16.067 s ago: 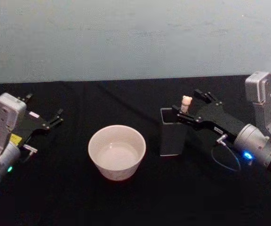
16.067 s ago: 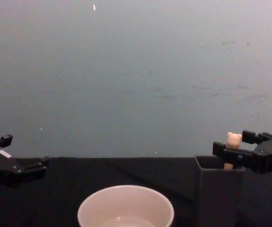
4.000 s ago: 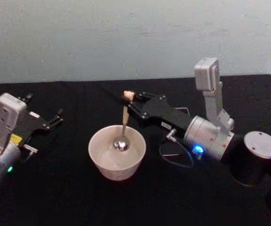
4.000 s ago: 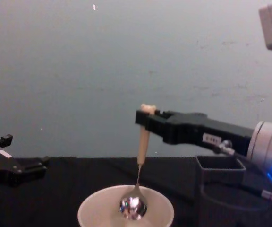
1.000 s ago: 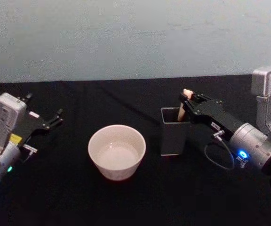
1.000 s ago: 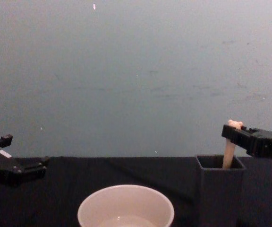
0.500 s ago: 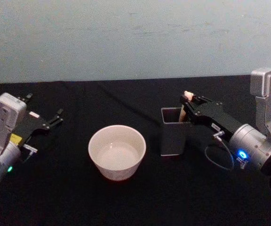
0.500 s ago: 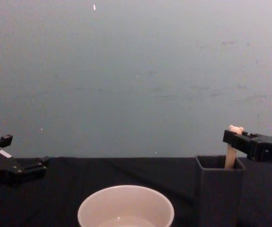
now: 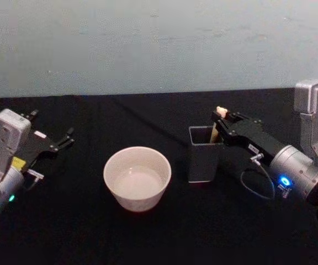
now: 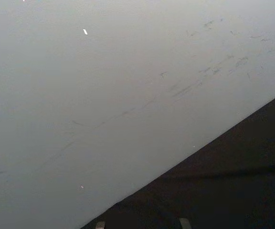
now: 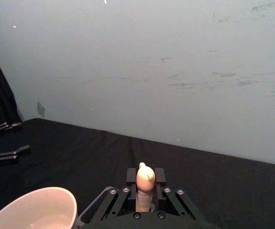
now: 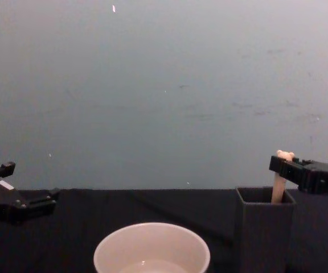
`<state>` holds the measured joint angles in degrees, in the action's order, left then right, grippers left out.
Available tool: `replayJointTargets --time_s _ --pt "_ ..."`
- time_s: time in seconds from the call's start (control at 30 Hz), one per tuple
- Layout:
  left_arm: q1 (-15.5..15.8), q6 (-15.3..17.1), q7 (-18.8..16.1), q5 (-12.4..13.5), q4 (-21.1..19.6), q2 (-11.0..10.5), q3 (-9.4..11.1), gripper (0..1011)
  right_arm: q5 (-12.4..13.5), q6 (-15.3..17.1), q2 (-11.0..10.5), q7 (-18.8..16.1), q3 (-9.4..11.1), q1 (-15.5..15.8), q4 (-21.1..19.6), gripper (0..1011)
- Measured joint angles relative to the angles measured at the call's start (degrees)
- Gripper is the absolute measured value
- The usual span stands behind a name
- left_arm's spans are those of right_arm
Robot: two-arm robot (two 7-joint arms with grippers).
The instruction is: Pick up the stirring spoon with one hand, stir inside the cup, then place it back in its original position.
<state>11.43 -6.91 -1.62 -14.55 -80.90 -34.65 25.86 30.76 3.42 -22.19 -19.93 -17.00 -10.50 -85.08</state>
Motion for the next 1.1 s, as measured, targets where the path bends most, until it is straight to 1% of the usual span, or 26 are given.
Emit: replayJointTargets --time_s 0.1,0.2,0.23,0.33,0.37,0.47,0.5,0.53,0.57,0.67,0.7,0.77,0.83,0.9,0.97,1.0,1.1 --pt "0.0 0.0 0.0 0.0 0.0 0.0 0.0 1001 0.0 0.0 0.0 0.0 0.0 0.0 0.0 227" --pt "0.0 0.0 0.0 0.0 0.0 0.0 0.0 1001 0.0 0.0 0.0 0.0 0.0 0.0 0.0 267" --pt "0.0 0.0 0.0 0.0 0.0 0.0 0.0 1001 0.0 -0.1 0.0 0.0 0.0 0.0 -0.1 324" --pt "0.0 0.0 0.0 0.0 0.0 0.0 0.0 1001 0.0 -0.1 0.0 0.0 0.0 0.0 -0.1 386" --pt "0.0 0.0 0.0 0.0 0.0 0.0 0.0 1001 0.0 -0.1 0.0 0.0 0.0 0.0 -0.1 450" --pt "0.0 0.0 0.0 0.0 0.0 0.0 0.0 1001 0.0 -0.1 0.0 0.0 0.0 0.0 -0.1 509" --pt "0.0 0.0 0.0 0.0 0.0 0.0 0.0 1001 0.0 -0.1 0.0 0.0 0.0 0.0 -0.1 569" --pt "0.0 0.0 0.0 0.0 0.0 0.0 0.0 1001 0.0 -0.1 0.0 0.0 0.0 0.0 -0.1 589" --pt "0.0 0.0 0.0 0.0 0.0 0.0 0.0 1001 0.0 -0.1 0.0 0.0 0.0 0.0 -0.1 651" --pt "0.0 0.0 0.0 0.0 0.0 0.0 0.0 1002 0.0 -0.1 0.0 -0.1 0.0 0.0 -0.1 710" --pt "0.0 0.0 0.0 0.0 0.0 0.0 0.0 1001 0.0 -0.1 0.0 -0.1 0.0 0.0 -0.1 765" --pt "0.0 0.0 0.0 0.0 0.0 0.0 0.0 1001 0.0 -0.1 0.0 -0.1 0.0 0.0 -0.1 798" --pt "0.0 0.0 0.0 0.0 0.0 0.0 0.0 1001 0.0 -0.1 0.0 -0.1 0.0 0.0 -0.1 892" --pt "0.0 0.0 0.0 0.0 0.0 0.0 0.0 1001 0.1 -0.1 0.0 -0.1 0.0 0.0 -0.1 908" --pt "0.0 0.0 0.0 0.0 0.0 0.0 0.0 1001 0.0 -0.1 0.0 -0.1 0.0 0.0 -0.1 984" --pt "0.0 0.0 0.0 0.0 0.0 0.0 0.0 1001 0.0 -0.1 0.0 -0.1 0.0 0.0 -0.1 999" --pt "0.0 0.0 0.0 0.0 0.0 0.0 0.0 1001 0.0 -0.1 0.0 -0.1 0.0 0.0 -0.1 1003"
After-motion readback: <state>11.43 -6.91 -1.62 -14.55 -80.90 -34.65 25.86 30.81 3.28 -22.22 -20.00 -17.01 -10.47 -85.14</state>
